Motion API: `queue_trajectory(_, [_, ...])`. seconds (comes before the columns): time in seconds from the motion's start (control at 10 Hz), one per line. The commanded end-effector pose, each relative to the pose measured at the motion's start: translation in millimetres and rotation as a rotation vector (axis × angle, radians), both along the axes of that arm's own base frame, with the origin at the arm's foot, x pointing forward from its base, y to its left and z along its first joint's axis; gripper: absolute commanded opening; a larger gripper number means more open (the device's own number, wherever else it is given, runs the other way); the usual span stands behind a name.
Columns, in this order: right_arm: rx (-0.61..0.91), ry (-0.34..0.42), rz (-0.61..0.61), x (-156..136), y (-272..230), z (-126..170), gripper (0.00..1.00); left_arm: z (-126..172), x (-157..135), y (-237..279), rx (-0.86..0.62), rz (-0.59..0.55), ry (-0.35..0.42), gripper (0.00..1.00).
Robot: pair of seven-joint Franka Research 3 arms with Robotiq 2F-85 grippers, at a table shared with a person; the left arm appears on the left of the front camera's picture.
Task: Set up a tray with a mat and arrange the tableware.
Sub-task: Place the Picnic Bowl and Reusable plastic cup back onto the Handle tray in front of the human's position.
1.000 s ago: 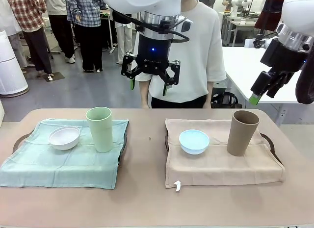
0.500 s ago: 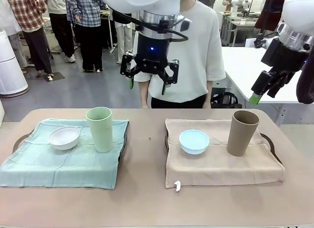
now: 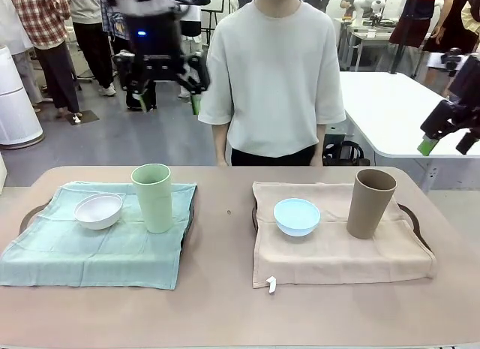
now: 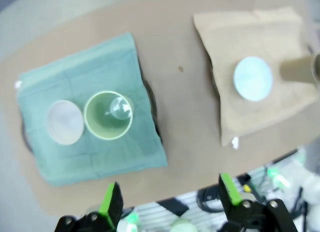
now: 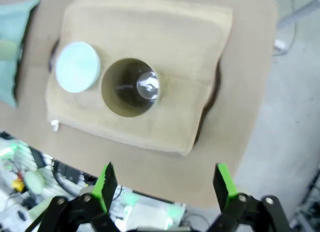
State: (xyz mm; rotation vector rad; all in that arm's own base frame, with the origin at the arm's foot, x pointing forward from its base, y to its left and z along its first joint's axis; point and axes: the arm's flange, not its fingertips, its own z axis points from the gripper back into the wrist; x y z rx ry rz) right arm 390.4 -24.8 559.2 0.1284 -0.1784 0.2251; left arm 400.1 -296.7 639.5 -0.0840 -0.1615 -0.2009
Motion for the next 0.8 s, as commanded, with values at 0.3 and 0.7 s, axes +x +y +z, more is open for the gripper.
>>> queue_trajectory(0.3, [0.009,0.072,-0.034,-21,0,-17,1.0,-39,3,113,0.016,-0.252,0.095,1.0])
queue_trajectory(0.7, [0.01,0.044,-0.028,-15,-6,-7,1.0,-52,-8,168,-0.032,-0.02,0.075,1.0])
